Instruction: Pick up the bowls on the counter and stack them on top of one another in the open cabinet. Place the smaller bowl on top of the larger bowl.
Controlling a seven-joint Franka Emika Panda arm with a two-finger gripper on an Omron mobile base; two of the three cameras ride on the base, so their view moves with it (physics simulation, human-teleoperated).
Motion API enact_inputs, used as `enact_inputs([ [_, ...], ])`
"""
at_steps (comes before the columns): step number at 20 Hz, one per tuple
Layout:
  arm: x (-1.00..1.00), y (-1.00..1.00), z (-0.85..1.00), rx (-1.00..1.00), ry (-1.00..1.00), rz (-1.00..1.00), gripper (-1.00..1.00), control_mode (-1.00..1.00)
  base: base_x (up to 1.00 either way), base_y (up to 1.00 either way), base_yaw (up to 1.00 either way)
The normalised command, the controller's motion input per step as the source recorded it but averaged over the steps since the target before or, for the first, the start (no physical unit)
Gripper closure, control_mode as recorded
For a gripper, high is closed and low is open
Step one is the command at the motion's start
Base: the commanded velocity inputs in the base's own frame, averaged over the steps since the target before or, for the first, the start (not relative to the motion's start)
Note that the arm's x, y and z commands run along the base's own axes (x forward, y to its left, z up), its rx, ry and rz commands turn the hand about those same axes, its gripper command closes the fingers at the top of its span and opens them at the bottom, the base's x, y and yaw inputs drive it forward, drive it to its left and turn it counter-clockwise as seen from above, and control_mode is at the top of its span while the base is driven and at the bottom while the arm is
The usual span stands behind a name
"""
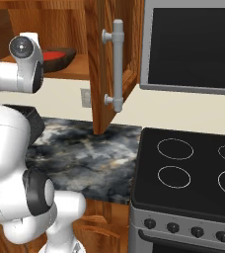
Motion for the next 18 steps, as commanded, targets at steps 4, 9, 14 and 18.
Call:
enact_inputs([
  [4, 0.3, 0.0, 0.0, 0.0, 0.0, -0.04, 1.0, -1.0, 0.0, 0.0, 0.0],
  [9, 0.29, 0.0, 0.0, 0.0, 0.0, -0.04, 1.0, -1.0, 0.0, 0.0, 0.0],
  [14, 0.28, 0.0, -0.01, 0.0, 0.0, -0.04, 1.0, -1.0, 0.0, 0.0, 0.0],
  [18, 0.27, 0.0, -0.02, 0.0, 0.01, -0.04, 1.0, -1.0, 0.0, 0.0, 0.0],
])
